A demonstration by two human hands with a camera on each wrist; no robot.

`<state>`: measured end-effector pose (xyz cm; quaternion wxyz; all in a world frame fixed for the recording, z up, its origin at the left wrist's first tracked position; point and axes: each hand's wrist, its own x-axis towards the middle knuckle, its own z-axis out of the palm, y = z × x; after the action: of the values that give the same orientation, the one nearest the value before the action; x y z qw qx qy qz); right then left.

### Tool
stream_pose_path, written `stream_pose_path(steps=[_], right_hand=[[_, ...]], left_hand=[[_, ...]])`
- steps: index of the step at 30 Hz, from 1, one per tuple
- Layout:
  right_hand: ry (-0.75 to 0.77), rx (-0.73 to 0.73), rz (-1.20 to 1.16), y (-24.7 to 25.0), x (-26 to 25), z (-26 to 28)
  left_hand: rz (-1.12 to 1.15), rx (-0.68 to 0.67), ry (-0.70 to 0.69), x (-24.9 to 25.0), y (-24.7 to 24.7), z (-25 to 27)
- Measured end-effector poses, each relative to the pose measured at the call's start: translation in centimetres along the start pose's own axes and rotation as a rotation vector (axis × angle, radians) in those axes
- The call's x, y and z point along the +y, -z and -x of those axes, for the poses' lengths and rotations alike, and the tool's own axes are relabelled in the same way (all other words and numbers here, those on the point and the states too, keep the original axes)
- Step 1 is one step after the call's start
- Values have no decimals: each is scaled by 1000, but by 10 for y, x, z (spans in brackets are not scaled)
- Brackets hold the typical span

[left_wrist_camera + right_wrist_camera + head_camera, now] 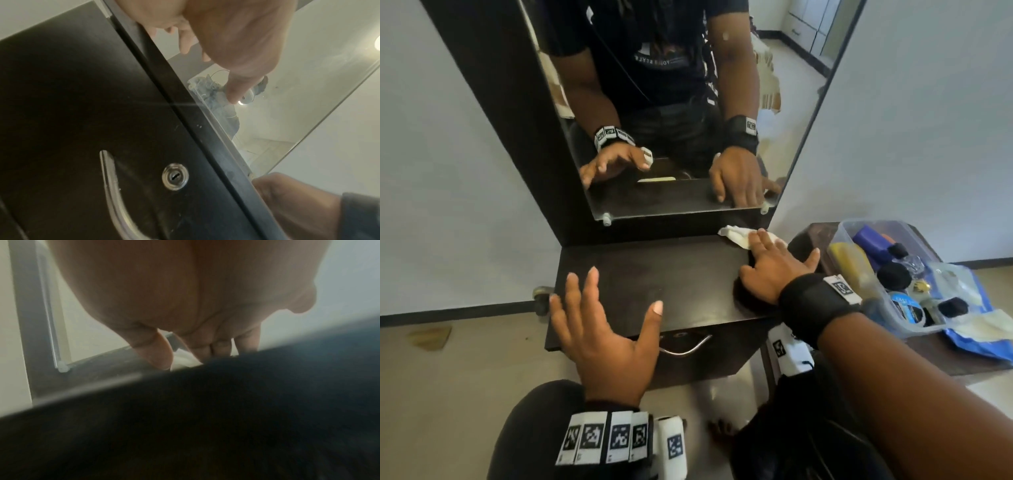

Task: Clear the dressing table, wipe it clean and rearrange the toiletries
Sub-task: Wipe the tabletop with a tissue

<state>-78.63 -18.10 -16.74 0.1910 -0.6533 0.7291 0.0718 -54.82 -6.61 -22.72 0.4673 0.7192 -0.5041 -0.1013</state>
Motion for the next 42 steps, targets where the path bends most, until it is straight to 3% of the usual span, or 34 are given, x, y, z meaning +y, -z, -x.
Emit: stream_pose_path(steps=[3, 7, 15, 22, 26, 36, 40, 42], right_hand=[[2, -3, 11, -10, -21, 7], [154, -10, 79, -22, -80, 12], [457, -110, 110, -38, -185, 19], [561, -216, 164, -38, -233, 19], [564, -245, 197, -30, -240, 19], [740, -297, 195, -41, -194, 83], [832, -351, 252, -41, -171, 103], [852, -361, 261, -41, -166, 110]], left_hand=[[32, 91, 87, -2, 3, -7], [125, 133, 184, -4, 5, -15], [358, 237, 185, -12, 12, -21], [747, 338, 76, -26, 19, -32], [849, 362, 172, -15, 24, -33], [908, 312, 128, -20, 29, -27], [1078, 348, 290, -18, 36, -37], [1071, 356, 305, -15, 38, -37]])
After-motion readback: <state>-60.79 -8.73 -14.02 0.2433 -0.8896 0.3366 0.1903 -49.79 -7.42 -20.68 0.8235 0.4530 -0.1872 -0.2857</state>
